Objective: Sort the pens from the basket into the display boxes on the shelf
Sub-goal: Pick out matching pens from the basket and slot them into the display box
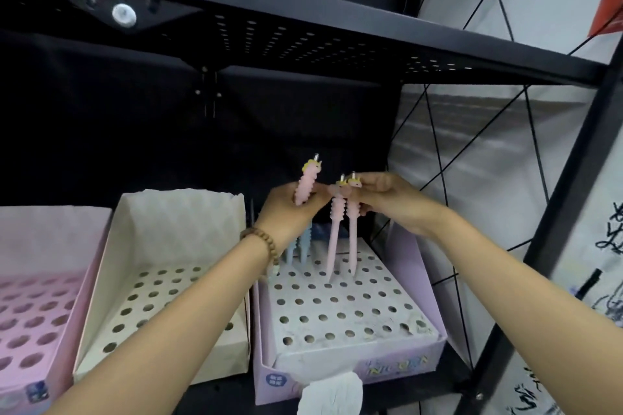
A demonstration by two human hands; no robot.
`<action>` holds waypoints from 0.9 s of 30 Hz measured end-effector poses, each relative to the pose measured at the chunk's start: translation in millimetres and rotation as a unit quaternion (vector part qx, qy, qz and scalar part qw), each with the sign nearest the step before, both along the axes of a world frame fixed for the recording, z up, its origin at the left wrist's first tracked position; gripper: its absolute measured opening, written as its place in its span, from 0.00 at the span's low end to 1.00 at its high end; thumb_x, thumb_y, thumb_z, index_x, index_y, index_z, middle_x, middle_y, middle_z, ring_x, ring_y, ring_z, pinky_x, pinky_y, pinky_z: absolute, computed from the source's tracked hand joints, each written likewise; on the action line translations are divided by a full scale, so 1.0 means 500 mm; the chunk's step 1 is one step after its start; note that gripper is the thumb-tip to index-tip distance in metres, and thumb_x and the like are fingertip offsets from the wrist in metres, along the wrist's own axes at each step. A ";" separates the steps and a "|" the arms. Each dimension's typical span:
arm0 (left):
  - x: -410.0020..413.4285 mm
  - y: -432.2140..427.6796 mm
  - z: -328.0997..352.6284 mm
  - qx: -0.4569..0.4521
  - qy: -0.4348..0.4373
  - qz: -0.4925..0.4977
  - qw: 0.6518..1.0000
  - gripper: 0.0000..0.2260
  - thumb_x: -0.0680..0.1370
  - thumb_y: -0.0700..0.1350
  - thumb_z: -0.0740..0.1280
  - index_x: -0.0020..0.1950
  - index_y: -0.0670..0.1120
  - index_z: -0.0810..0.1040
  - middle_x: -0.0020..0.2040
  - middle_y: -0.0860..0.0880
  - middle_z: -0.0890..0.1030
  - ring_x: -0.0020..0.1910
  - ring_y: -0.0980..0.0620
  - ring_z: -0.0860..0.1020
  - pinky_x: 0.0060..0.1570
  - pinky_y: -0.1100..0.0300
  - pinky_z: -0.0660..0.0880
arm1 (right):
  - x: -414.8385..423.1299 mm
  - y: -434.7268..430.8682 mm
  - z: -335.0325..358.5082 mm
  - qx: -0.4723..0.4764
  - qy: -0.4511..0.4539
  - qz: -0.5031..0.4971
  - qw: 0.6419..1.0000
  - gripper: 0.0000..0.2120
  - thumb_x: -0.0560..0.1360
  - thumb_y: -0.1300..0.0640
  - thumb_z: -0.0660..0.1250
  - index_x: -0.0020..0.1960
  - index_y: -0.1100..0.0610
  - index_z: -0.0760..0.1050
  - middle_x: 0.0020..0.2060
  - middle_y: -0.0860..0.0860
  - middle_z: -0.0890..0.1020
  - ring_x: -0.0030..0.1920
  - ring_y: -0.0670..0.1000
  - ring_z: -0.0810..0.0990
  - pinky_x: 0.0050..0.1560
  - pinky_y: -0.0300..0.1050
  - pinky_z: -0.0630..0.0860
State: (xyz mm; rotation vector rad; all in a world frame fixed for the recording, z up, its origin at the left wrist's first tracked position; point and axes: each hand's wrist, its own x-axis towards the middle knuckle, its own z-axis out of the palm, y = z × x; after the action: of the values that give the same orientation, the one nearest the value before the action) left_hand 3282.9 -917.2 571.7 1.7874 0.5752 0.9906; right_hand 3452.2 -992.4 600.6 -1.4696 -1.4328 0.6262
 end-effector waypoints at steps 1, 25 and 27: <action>0.007 0.001 0.004 0.004 0.017 -0.009 1.000 0.08 0.77 0.51 0.67 0.50 0.49 0.82 0.23 0.63 0.75 0.23 0.67 0.72 0.24 0.76 0.66 | -0.002 -0.005 0.001 -0.003 0.001 0.006 1.000 0.13 0.73 0.52 0.70 0.55 0.56 0.81 0.50 0.57 0.84 0.48 0.51 0.80 0.48 0.44 0.74; 0.034 0.077 -0.041 0.118 0.127 0.030 0.984 0.07 0.74 0.43 0.71 0.37 0.45 0.77 0.36 0.50 0.79 0.36 0.56 0.75 0.40 0.65 0.73 | 0.013 0.037 -0.080 0.050 -0.013 -0.086 0.995 0.09 0.76 0.63 0.66 0.56 0.63 0.78 0.41 0.54 0.81 0.36 0.39 0.81 0.38 0.31 0.77; 0.035 0.076 -0.037 0.141 0.158 0.029 0.977 0.06 0.73 0.45 0.72 0.41 0.43 0.80 0.38 0.49 0.81 0.36 0.55 0.76 0.38 0.66 0.72 | 0.005 0.043 -0.088 0.038 -0.007 -0.074 0.997 0.08 0.76 0.63 0.66 0.55 0.63 0.78 0.41 0.55 0.81 0.35 0.40 0.80 0.36 0.31 0.76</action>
State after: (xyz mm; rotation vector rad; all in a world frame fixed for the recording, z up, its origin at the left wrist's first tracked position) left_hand 3300.2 -879.5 553.2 2.2151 0.7145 0.8645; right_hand 3454.8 -970.9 556.4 -1.5066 -1.3292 0.4666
